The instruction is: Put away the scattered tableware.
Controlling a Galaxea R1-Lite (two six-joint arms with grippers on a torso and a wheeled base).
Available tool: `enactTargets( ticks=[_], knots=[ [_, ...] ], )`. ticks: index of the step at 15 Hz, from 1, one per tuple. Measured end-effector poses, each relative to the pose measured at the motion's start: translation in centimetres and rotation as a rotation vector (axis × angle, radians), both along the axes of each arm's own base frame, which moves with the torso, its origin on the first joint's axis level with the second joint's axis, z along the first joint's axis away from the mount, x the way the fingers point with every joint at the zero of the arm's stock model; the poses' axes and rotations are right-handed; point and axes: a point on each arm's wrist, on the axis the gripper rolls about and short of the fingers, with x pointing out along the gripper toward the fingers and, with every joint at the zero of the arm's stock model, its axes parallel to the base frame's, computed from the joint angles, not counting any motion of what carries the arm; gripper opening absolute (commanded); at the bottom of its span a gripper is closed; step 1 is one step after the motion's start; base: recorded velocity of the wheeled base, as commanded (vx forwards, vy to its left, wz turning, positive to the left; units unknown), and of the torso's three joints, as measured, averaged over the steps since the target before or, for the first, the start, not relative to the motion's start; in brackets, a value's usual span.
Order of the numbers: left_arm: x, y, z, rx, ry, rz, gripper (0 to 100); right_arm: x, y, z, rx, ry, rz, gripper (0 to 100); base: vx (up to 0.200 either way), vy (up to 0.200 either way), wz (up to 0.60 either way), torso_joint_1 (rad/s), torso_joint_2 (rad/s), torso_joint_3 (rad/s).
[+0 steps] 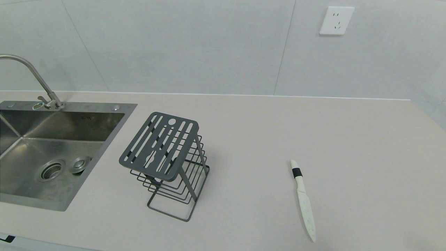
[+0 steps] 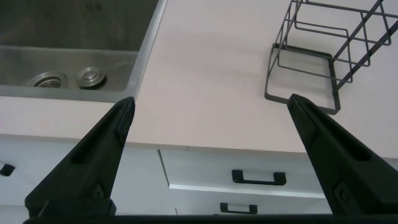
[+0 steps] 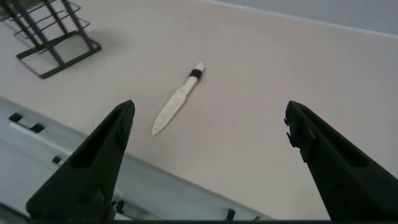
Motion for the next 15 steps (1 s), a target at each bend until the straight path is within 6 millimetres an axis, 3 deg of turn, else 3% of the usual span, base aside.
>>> enactTargets(
  ticks=[6,12,15],
  knots=[
    [0.0,0.0,0.0,0.0,0.0,-0.001,100,4.4,1.2,0.4,-0.071,0.304,0.145,100,0.0,0.0,0.0,0.0,0.0,0.0],
    [0.0,0.0,0.0,0.001,0.0,0.001,100,8.3,2.8,0.7,-0.183,0.406,0.195,100,0.0,0.0,0.0,0.0,0.0,0.0],
    [0.0,0.0,0.0,0.0,0.0,0.003,100,12.3,4.3,3.0,-0.17,0.356,0.198,100,0.0,0.0,0.0,0.0,0.0,0.0]
  ],
)
